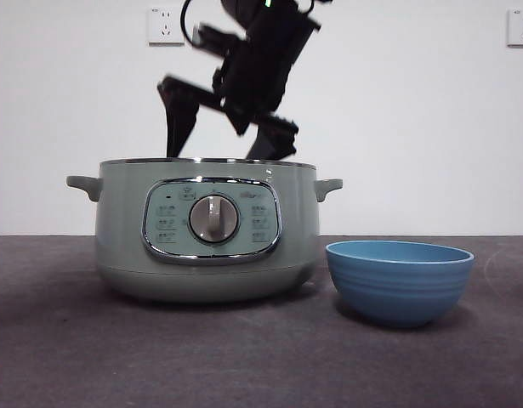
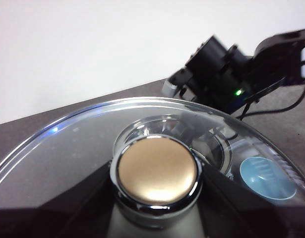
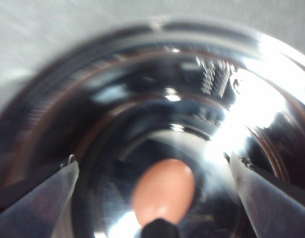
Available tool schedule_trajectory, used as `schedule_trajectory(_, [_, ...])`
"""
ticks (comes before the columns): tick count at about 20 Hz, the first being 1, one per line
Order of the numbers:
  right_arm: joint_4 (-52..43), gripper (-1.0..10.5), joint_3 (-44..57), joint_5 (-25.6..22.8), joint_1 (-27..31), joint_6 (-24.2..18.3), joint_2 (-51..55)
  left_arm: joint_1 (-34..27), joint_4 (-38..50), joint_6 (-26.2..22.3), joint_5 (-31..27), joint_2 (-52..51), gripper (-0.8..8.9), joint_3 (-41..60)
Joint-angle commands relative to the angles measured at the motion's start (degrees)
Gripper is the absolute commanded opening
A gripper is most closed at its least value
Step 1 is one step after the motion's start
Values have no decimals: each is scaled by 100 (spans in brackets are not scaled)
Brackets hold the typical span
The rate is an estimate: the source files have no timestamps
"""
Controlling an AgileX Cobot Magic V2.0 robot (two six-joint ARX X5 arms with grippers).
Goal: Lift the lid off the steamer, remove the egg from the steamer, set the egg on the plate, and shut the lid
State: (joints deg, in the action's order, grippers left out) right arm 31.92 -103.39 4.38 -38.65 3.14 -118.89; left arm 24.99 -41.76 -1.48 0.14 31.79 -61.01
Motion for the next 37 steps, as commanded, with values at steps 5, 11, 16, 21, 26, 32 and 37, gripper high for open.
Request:
schedule_trajectory(5, [-17, 563, -11, -160, -26, -155, -463, 4, 289, -9, 0, -63, -8, -22])
schedule_trajectory(11, [74, 497, -11, -164, -83, -175, -645, 4, 289, -24, 0, -63, -8, -22])
schedule_trajectory(16, [205, 373, -11, -175, -85, -160, -675, 4, 286, -28, 0, -63, -8, -22])
schedule_trajectory(21, [238, 167, -11, -131, -87, -109, -682, 4, 262, -28, 0, -63, -8, -22])
schedule_trajectory(26, [184, -16, -15, 11, -98, -118, -566, 4, 262, -26, 0, -63, -8, -22])
schedule_trajectory(32, [608, -16, -17, -50, -109, -201, 1174, 4, 264, -24, 0, -61, -8, -22])
schedule_trajectory(37, [2100, -17, -15, -684, -11, -498, 2684, 4, 247, -26, 13, -61, -8, -22])
